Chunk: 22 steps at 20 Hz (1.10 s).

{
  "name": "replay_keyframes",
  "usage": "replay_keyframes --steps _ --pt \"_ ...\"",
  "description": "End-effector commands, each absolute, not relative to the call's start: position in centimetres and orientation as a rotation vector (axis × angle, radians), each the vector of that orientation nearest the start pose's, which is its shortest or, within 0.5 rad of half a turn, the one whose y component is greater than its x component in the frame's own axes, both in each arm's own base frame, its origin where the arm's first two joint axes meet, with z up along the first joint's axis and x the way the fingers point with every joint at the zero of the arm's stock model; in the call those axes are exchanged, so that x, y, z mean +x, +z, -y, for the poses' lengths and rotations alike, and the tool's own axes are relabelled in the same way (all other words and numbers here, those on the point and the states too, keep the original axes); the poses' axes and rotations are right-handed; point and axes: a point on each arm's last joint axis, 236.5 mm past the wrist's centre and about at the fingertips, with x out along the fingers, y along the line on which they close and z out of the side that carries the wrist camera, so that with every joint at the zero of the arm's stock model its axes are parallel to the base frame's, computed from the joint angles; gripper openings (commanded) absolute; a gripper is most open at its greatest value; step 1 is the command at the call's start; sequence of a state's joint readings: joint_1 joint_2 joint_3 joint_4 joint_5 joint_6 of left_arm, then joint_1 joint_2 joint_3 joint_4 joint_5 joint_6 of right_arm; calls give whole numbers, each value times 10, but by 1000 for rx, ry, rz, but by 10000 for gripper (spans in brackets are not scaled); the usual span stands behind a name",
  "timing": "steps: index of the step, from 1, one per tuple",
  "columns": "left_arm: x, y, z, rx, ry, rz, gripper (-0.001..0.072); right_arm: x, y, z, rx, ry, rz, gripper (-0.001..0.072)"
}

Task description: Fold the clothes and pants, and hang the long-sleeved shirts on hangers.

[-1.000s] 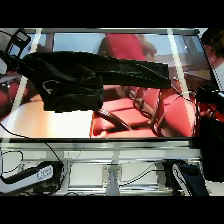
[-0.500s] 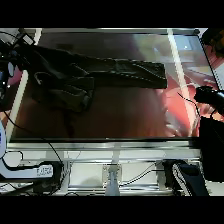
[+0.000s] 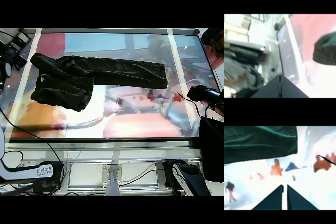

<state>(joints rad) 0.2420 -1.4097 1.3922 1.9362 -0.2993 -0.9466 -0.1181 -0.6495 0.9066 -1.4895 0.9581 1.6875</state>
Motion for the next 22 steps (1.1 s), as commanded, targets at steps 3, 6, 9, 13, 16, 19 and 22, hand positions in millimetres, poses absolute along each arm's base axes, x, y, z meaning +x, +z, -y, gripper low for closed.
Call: replay_keyframes --steps 3,6,9,13,16,19,22 --pt "462 195 -208 174 477 -586 48 334 164 -12 239 56 -650 56" --pt "396 125 -228 48 536 -923 48 335 170 -29 187 152 -629 56" --pt "366 55 -188 -175 306 -1103 48 335 170 -28 183 149 -629 55" --pt "370 11 -155 -548 155 -1049 123 336 170 -27 180 146 -624 56" --pt "360 -30 -151 -632 169 -1141 631 342 178 -25 181 135 -582 56" --pt "373 -54 -154 -701 183 -1128 593 345 183 -23 181 128 -557 56" --pt "404 -61 -172 -775 246 -993 593 345 183 -23 185 129 -555 56"
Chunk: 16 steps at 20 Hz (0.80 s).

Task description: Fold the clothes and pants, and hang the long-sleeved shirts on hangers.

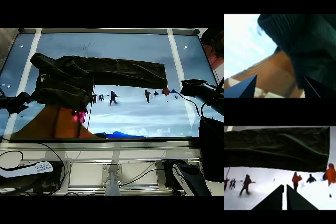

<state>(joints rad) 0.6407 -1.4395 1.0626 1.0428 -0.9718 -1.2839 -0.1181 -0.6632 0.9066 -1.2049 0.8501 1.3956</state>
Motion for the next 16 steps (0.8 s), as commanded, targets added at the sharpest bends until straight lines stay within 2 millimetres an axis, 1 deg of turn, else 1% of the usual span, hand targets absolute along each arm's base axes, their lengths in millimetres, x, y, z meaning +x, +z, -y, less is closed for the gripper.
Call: replay_keyframes --steps 1,3,5,6,8,10,12,14,15,16 --pt "413 -63 -178 -803 271 -950 593 346 184 -23 186 130 -554 56" --pt "424 -73 -187 -848 307 -904 589 347 186 -26 203 137 -543 56" --pt "432 -81 -194 -893 340 -865 588 348 191 -35 245 170 -528 56" --pt "436 -83 -199 -912 360 -838 588 347 188 -41 213 199 -541 55" --pt "442 -84 -208 -936 391 -795 588 347 174 -57 150 265 -589 55" --pt "442 -89 -208 -938 398 -798 576 351 154 -84 135 338 -652 54" --pt "444 -97 -201 -943 388 -815 576 361 127 -119 117 414 -714 45" --pt "448 -101 -194 -963 379 -821 576 376 98 -161 101 480 -741 45" --pt "450 -102 -189 -957 371 -828 576 382 86 -184 105 511 -742 68" --pt "452 -101 -187 -952 365 -828 539 384 76 -208 123 543 -744 160"
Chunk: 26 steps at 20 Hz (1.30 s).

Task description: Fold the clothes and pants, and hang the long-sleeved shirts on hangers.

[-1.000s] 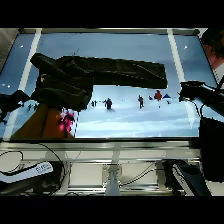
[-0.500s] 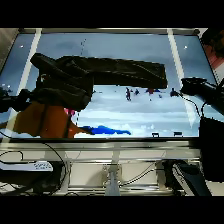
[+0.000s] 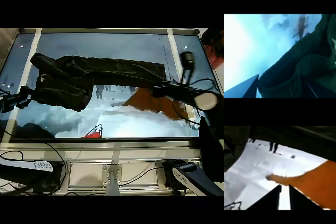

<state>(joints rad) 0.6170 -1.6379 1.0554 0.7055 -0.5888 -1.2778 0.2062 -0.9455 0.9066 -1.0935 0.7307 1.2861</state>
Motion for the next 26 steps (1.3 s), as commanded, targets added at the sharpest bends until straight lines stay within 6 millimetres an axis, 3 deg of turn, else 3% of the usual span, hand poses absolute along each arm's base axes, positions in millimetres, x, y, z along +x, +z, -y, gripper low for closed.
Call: replay_keyframes --steps 1,2,3,4,5,6,7,11,14,17,21,24,26 --pt "453 -101 -185 -949 363 -828 413 383 67 -234 155 578 -747 281" --pt "454 -101 -183 -944 359 -829 265 379 59 -259 188 610 -758 340" --pt "455 -101 -183 -940 360 -825 160 374 52 -281 215 635 -766 339" --pt "456 -101 -182 -936 360 -825 81 370 46 -299 248 652 -772 339" --pt "456 -100 -182 -937 359 -824 49 364 40 -319 283 672 -793 340" --pt "456 -100 -182 -936 358 -825 49 361 34 -337 313 692 -823 398" --pt "456 -100 -182 -935 357 -826 49 360 31 -354 343 709 -844 501" --pt "455 -94 -177 -886 311 -837 49 373 28 -421 357 790 -864 511" --pt "455 -92 -176 -883 308 -836 49 363 5 -460 506 818 -1032 515" --pt "455 -92 -176 -883 308 -836 49 347 -12 -482 673 816 -1165 510" --pt "455 -93 -175 -885 305 -839 49 334 -34 -493 698 804 -1223 511" --pt "454 -93 -173 -888 299 -845 49 337 -48 -503 792 745 -1238 510" --pt "454 -93 -173 -889 297 -847 49 349 -53 -505 798 723 -1207 509"
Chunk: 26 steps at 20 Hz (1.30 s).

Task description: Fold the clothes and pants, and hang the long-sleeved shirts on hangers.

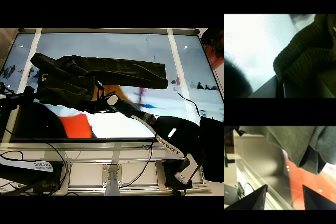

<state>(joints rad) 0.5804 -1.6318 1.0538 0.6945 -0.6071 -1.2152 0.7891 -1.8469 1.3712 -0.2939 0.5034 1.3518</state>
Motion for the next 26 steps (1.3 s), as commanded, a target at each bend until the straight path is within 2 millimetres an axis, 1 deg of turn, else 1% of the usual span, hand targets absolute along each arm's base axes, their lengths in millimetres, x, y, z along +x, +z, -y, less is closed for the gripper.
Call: replay_keyframes --steps 1,3,5,6,7,8,9,12,14,15,17,18,20,21,23,25,26 --pt "454 -93 -173 -889 297 -847 49 356 -50 -508 803 723 -1187 509" --pt "454 -93 -173 -889 297 -847 49 369 -44 -519 812 740 -1156 509" --pt "454 -93 -173 -890 297 -847 49 377 -46 -526 827 738 -1149 507" --pt "454 -93 -173 -890 298 -846 49 381 -50 -526 855 709 -1157 504" --pt "454 -93 -173 -889 298 -846 49 384 -54 -524 878 684 -1167 459" --pt "454 -93 -173 -889 298 -846 49 384 -56 -523 879 683 -1176 438" --pt "454 -93 -173 -889 298 -846 49 382 -57 -522 870 693 -1187 395" --pt "454 -93 -173 -890 298 -847 49 369 -56 -523 823 749 -1231 9" --pt "455 -90 -173 -887 297 -842 49 365 -56 -513 717 788 -1233 7" --pt "455 -87 -174 -884 297 -835 49 365 -55 -503 641 810 -1235 6" --pt "455 -75 -180 -872 301 -810 49 370 -50 -468 476 840 -1249 5" --pt "454 -66 -186 -863 305 -790 49 377 -44 -446 412 841 -1252 5" --pt "451 -45 -200 -827 311 -742 49 400 -25 -394 297 805 -1225 6" --pt "448 -33 -208 -821 323 -714 49 411 -15 -364 238 773 -1211 5" --pt "442 -9 -222 -804 342 -660 48 427 5 -294 136 687 -1213 5" --pt "439 11 -228 -778 346 -623 49 434 26 -226 66 594 -1222 6" --pt "438 19 -227 -763 341 -615 49 432 37 -196 26 573 -1223 5"
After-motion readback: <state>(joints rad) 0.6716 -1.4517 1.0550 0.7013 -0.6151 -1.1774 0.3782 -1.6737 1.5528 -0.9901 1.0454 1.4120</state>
